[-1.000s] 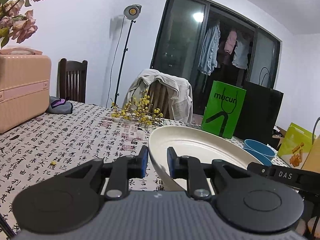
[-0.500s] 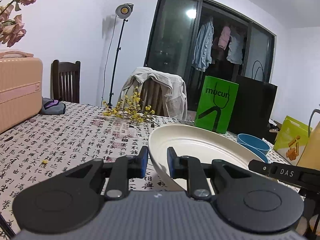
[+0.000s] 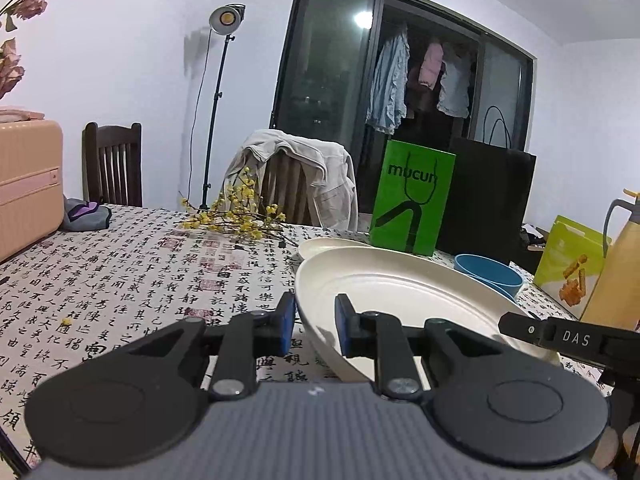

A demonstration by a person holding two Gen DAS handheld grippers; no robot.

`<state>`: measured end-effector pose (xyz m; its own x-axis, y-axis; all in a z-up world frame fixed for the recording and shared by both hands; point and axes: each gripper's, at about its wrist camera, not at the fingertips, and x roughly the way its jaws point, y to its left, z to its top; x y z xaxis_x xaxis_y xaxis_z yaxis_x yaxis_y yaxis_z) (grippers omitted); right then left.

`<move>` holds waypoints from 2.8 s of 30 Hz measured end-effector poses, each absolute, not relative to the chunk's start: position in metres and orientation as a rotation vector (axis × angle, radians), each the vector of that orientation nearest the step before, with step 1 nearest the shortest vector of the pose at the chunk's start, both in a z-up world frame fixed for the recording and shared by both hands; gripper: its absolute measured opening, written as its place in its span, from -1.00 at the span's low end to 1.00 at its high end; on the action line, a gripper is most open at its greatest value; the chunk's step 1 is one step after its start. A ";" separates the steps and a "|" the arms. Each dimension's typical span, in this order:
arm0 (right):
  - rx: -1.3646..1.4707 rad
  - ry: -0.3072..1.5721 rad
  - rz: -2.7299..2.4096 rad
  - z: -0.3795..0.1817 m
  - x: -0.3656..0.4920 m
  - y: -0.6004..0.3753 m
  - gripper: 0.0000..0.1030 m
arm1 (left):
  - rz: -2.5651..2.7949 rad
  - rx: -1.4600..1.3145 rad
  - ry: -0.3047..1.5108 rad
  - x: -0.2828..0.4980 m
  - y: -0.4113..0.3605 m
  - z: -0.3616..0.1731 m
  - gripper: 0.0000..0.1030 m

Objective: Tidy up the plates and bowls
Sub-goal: 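Carry the cream plate past the blue bowls toward the yellow thermos, then lower the cream plate onto the table beside the blue bowls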

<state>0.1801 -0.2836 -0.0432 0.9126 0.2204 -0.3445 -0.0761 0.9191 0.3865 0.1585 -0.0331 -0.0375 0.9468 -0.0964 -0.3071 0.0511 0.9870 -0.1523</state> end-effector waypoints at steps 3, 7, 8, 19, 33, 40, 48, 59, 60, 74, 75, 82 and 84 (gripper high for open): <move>0.382 0.391 0.150 -0.045 0.177 -0.290 -0.76 | -0.082 -0.137 0.321 0.159 -0.038 -0.038 -0.60; 0.390 0.389 0.141 -0.046 0.176 -0.298 -0.76 | -0.092 -0.129 0.325 0.159 -0.045 -0.039 -0.60; 0.392 0.388 0.139 -0.047 0.175 -0.300 -0.75 | -0.095 -0.126 0.326 0.160 -0.047 -0.040 -0.60; 0.408 0.382 0.112 -0.052 0.168 -0.319 -0.76 | -0.123 -0.105 0.335 0.160 -0.067 -0.043 -0.60; 0.418 0.386 0.078 -0.059 0.162 -0.338 -0.76 | -0.157 -0.086 0.347 0.160 -0.085 -0.047 -0.60; 0.418 0.386 0.063 -0.061 0.158 -0.345 -0.76 | -0.173 -0.078 0.355 0.162 -0.093 -0.050 -0.60; 0.414 0.390 0.053 -0.065 0.156 -0.351 -0.76 | -0.186 -0.065 0.363 0.162 -0.099 -0.054 -0.60; 0.415 0.402 0.034 -0.072 0.154 -0.358 -0.76 | -0.204 -0.050 0.382 0.165 -0.107 -0.062 -0.59; 0.415 0.403 0.033 -0.072 0.154 -0.359 -0.76 | -0.205 -0.048 0.383 0.165 -0.108 -0.063 -0.59; 0.409 0.420 0.009 -0.079 0.149 -0.365 -0.76 | -0.223 -0.023 0.414 0.167 -0.117 -0.075 -0.58; 0.408 0.421 0.008 -0.080 0.149 -0.365 -0.76 | -0.223 -0.021 0.416 0.167 -0.118 -0.076 -0.58; 0.403 0.438 0.001 -0.086 0.149 -0.366 -0.76 | -0.222 -0.001 0.431 0.168 -0.121 -0.084 -0.58; 0.403 0.444 -0.001 -0.087 0.150 -0.366 -0.76 | -0.221 0.005 0.434 0.168 -0.121 -0.086 -0.58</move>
<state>0.1497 -0.3656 -0.0873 0.9043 0.0862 -0.4180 0.0873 0.9214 0.3788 0.1681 -0.1214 -0.0864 0.8836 -0.2111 -0.4180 0.2131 0.9761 -0.0423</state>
